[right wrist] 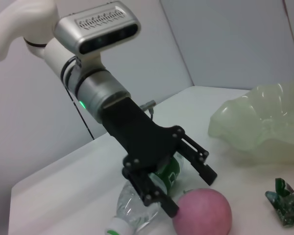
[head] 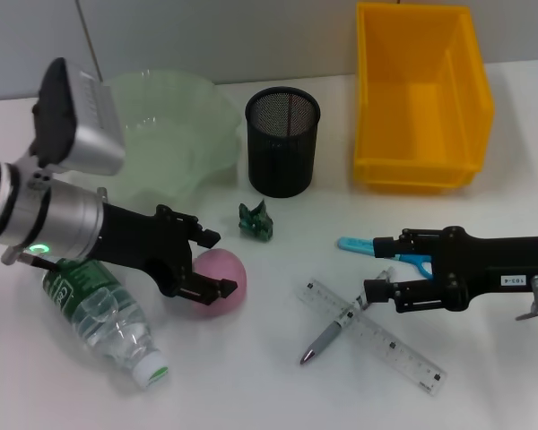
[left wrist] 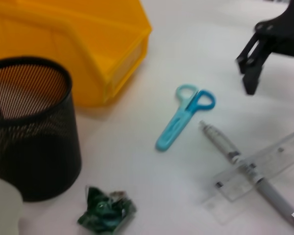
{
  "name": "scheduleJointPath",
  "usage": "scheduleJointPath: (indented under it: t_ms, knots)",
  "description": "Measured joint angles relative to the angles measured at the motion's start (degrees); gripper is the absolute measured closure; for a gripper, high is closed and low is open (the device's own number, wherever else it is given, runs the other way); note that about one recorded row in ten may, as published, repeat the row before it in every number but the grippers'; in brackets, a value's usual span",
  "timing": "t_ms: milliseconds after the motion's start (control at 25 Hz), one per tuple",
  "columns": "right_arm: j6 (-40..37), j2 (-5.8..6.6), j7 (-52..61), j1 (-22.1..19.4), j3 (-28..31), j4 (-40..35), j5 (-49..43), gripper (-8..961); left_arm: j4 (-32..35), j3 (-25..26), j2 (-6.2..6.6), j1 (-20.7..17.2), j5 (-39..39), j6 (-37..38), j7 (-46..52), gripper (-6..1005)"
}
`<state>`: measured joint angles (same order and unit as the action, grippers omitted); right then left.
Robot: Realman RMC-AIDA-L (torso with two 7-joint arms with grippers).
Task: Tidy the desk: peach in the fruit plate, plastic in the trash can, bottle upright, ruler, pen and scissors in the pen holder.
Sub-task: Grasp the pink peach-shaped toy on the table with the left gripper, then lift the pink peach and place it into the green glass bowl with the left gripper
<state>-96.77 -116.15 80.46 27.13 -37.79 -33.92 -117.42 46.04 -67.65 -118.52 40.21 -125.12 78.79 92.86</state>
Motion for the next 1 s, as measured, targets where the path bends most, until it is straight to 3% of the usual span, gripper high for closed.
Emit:
scheduleJointPath:
  t_ms: [160,640,1000]
  knots:
    - [0.00,0.12,0.17,0.10,0.01,0.00,0.00,139,-0.11,-3.26,0.13,0.08,-0.20,-2.74,2.01,230]
    - [0.00,0.14,0.18,0.62,-0.26,0.00,0.04,139,-0.35,-4.54,-0.07,1.39,-4.11,-3.12,7.38,230]
    - [0.00,0.18,0.18,0.62,-0.27,0.00,-0.01,139,0.07,-4.54,-0.14,1.13,-4.09,-3.11,8.37,485]
